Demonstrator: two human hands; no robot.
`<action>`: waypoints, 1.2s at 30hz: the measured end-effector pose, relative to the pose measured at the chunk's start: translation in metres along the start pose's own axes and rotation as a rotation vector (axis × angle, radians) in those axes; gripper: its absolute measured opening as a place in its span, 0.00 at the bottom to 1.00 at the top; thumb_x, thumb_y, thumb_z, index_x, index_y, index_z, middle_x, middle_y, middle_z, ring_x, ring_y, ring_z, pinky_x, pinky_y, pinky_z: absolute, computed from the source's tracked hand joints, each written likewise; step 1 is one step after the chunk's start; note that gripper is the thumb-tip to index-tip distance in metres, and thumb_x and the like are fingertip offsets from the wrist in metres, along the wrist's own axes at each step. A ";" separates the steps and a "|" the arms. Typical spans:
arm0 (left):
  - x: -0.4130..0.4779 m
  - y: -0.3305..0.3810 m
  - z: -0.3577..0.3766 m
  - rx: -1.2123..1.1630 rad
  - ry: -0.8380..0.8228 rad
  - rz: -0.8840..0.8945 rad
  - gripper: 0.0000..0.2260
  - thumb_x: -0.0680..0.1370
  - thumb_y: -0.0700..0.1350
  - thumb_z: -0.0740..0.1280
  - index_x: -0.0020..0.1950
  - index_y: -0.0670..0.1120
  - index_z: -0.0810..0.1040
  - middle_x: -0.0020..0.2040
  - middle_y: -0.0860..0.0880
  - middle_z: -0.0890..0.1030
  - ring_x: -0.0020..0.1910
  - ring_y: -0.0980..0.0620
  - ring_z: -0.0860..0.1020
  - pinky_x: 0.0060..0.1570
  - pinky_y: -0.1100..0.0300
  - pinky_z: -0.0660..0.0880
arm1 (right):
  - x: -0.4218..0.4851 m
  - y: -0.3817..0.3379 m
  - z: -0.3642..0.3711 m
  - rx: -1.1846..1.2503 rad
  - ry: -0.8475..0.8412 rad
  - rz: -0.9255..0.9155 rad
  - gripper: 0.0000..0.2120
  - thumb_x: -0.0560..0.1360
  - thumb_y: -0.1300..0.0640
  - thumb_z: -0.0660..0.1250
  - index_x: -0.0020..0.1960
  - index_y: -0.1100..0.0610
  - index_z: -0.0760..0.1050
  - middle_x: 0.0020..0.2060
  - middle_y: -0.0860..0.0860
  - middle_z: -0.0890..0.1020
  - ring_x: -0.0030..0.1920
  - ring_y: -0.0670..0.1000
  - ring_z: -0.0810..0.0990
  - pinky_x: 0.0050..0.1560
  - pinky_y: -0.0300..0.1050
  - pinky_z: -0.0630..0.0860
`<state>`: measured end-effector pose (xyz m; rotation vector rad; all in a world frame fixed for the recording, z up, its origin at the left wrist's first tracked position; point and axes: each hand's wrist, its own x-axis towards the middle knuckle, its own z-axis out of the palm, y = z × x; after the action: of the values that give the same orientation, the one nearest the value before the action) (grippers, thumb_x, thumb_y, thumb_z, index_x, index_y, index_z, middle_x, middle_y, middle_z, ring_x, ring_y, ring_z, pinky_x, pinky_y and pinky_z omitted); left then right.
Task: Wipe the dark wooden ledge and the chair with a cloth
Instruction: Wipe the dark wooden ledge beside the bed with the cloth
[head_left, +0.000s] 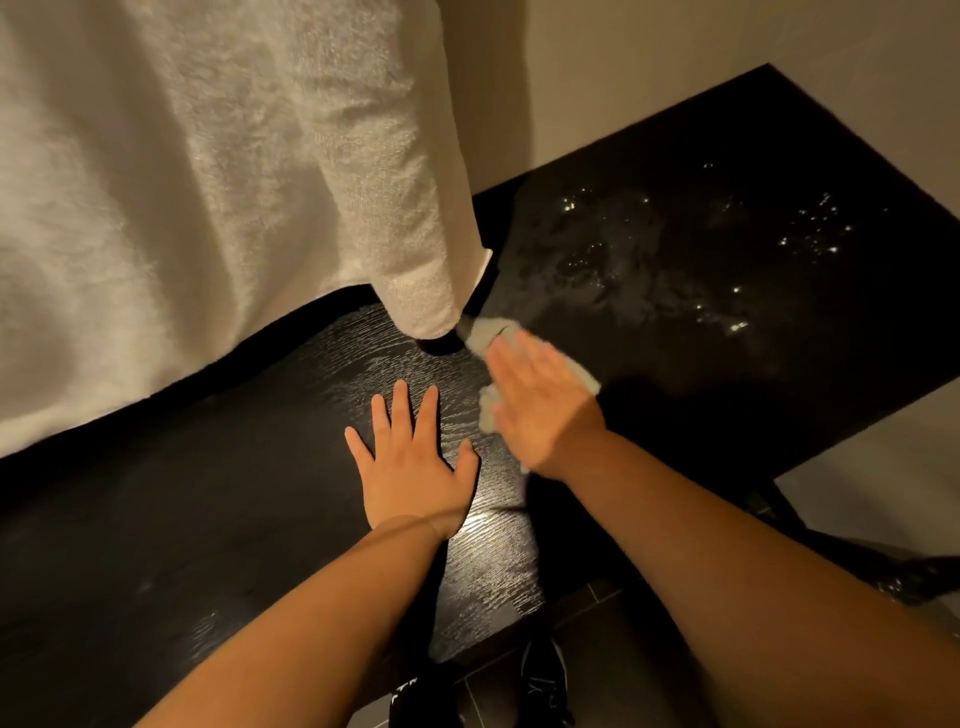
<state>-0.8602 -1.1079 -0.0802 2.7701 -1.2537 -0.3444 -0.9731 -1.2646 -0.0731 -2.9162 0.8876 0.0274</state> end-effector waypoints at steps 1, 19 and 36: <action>0.000 0.000 0.000 0.002 -0.002 -0.001 0.35 0.80 0.66 0.52 0.86 0.57 0.51 0.87 0.49 0.45 0.85 0.44 0.40 0.80 0.34 0.40 | -0.007 -0.007 0.004 0.023 0.007 -0.067 0.31 0.81 0.47 0.53 0.80 0.61 0.63 0.78 0.58 0.66 0.78 0.61 0.63 0.79 0.57 0.60; 0.001 0.000 0.000 0.013 -0.010 -0.009 0.35 0.80 0.67 0.52 0.86 0.57 0.51 0.87 0.50 0.44 0.85 0.45 0.38 0.80 0.34 0.38 | 0.024 -0.005 0.004 0.033 -0.111 -0.244 0.32 0.83 0.44 0.46 0.82 0.59 0.61 0.81 0.56 0.63 0.82 0.59 0.56 0.81 0.58 0.55; 0.001 -0.001 0.002 0.002 -0.003 -0.003 0.35 0.80 0.66 0.53 0.85 0.57 0.52 0.87 0.50 0.45 0.85 0.44 0.40 0.80 0.33 0.39 | 0.024 0.021 0.006 0.086 -0.032 -0.170 0.32 0.80 0.46 0.55 0.81 0.58 0.62 0.80 0.56 0.65 0.80 0.59 0.61 0.80 0.58 0.59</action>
<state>-0.8590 -1.1080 -0.0822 2.7738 -1.2517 -0.3475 -0.9646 -1.2943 -0.0821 -2.8903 0.6181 0.0225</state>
